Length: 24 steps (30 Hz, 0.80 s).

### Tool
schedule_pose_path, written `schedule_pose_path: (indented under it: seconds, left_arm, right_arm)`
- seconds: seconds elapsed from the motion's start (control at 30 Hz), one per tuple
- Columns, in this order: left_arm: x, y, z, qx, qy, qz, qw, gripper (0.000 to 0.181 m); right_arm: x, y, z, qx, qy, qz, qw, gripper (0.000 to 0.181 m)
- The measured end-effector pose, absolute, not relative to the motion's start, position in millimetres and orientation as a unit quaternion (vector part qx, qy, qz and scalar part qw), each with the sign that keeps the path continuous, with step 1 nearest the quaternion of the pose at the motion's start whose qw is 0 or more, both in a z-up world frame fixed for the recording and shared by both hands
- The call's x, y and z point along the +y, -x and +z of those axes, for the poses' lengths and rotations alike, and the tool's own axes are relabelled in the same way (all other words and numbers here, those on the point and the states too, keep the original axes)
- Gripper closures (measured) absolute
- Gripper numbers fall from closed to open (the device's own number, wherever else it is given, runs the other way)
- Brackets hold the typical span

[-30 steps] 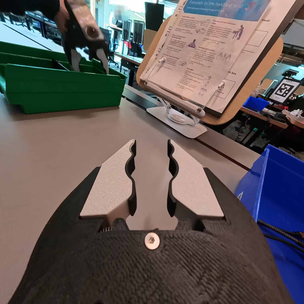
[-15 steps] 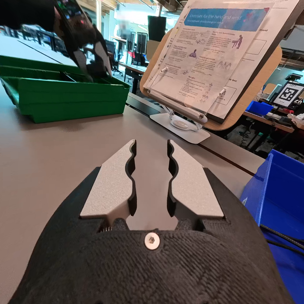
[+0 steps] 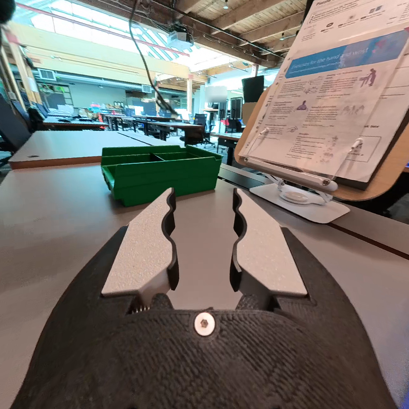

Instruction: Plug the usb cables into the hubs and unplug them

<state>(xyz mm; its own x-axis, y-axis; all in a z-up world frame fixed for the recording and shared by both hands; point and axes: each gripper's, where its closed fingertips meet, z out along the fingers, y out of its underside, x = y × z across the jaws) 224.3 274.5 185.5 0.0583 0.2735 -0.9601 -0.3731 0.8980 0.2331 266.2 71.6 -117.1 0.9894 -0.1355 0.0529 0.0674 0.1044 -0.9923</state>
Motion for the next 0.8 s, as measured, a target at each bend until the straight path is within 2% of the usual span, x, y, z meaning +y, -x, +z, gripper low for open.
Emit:
schedule_pose_path:
  seconds: [0.1, 0.17, 0.27, 0.4, 0.5, 0.73, 0.77, 0.8]
  left_arm:
    - [238.2, -215.2, 203.3, 0.651, 0.02, 0.181, 0.737, 0.124]
    - [210.5, -213.3, 194.2, 0.658, -0.018, 0.167, 0.734, 0.124]
    - [173.0, -214.5, 152.4, 0.667, -0.064, 0.154, 0.726, 0.124]
    - [141.9, -224.2, 82.3, 0.655, -0.086, 0.164, 0.733, 0.124]
    - [136.7, -234.4, 46.0, 0.624, -0.071, 0.209, 0.75, 0.125]
    - [95.1, -256.2, 1.6, 0.585, -0.113, 0.224, 0.772, 0.126]
    - [91.0, -258.8, -0.7, 0.577, -0.122, 0.234, 0.773, 0.127]
    - [89.5, -261.6, -2.5, 0.57, -0.13, 0.248, 0.772, 0.128]
  right_arm:
    - [75.4, -254.7, -118.8, 0.017, 0.657, -0.022, 0.753, 0.13]
    - [73.6, -242.4, -115.5, 0.004, 0.644, 0.012, 0.765, 0.127]
    - [66.2, -238.5, -96.0, 0.019, 0.6, 0.057, 0.798, 0.119]
    - [48.2, -219.7, -36.5, 0.032, 0.495, 0.152, 0.855, 0.114]
    - [46.9, -198.0, -18.3, 0.004, 0.498, 0.152, 0.854, 0.106]
    - [67.4, -213.8, -41.5, 0.05, 0.579, 0.05, 0.812, 0.116]
    - [67.5, -215.0, -43.7, 0.052, 0.581, 0.053, 0.811, 0.121]
    - [65.7, -213.7, -42.5, 0.046, 0.575, 0.056, 0.815, 0.136]
